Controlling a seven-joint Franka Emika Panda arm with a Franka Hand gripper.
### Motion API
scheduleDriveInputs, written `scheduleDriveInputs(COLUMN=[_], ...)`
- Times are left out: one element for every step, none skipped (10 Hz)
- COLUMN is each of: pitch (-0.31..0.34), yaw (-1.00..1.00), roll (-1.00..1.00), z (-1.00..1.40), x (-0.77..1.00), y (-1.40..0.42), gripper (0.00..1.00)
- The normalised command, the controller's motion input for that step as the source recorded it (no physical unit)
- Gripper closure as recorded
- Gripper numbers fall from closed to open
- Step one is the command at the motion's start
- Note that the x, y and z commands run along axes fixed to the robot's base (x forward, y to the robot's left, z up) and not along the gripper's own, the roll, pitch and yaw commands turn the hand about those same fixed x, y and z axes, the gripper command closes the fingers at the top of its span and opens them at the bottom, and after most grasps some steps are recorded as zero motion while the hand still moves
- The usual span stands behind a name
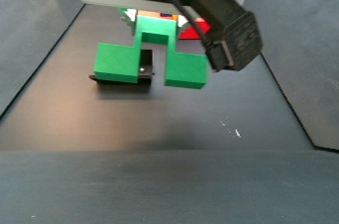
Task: Pick up the green object. Move up. Place the green object on the fixture. Regrasp the green object. Move to above the board. Insert the green object.
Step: Place the green object on the fixture.
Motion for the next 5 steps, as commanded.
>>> scheduleDriveInputs(pitch=[-0.02, 0.0, -0.117, -0.126, -0.103], yaw=[0.0, 0.0, -0.07, -0.1, -0.11], roll=[-0.53, -0.38, -0.58, -0.59, -0.48], z=[0.11, 0.07, 0.0, 0.0, -0.04], x=[0.35, 0.37, 0.45, 0.45, 0.48], y=[-0.19, -0.26, -0.22, -0.19, -0.25], gripper=[1.0, 1.0, 1.0, 1.0, 1.0])
